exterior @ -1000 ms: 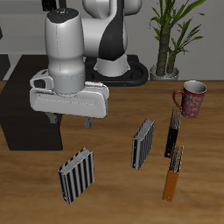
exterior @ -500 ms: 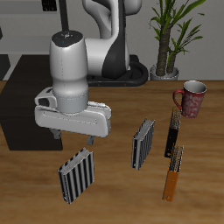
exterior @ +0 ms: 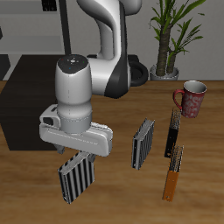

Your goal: Place the right striped book upright on top of the shelf and place the red mug on top of the shelf

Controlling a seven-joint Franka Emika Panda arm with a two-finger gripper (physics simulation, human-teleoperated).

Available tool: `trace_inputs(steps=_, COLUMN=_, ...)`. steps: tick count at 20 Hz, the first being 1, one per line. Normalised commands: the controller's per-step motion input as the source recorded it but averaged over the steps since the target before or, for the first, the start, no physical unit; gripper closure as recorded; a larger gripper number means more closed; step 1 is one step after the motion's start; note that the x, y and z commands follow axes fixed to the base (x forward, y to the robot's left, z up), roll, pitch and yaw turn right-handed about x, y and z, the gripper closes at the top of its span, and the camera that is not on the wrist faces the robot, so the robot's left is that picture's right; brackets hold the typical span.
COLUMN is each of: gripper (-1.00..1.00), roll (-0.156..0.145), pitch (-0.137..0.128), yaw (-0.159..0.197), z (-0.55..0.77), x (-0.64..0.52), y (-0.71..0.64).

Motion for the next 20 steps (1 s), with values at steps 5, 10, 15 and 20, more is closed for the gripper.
trace_inputs(steps=5, gripper=-1.00, roll=0.000, pitch=0.048, yaw=-0.017, z=-0.28, x=0.07, y=0.00)
trace_inputs(steps=10, gripper=-1.00, roll=-0.018, pitch=0.054, yaw=-0.007, z=-0.28, x=0.04, y=-0.05)
trace_inputs(steps=15, gripper=1.00, roll=0.001, pitch=0.011, yaw=-0.004, z=-0.05, x=-0.04, y=-0.06)
trace_inputs(steps=20, gripper=1.00, roll=0.002, pitch=-0.013, yaw=0.017, z=0.11, x=-0.06, y=0.02)
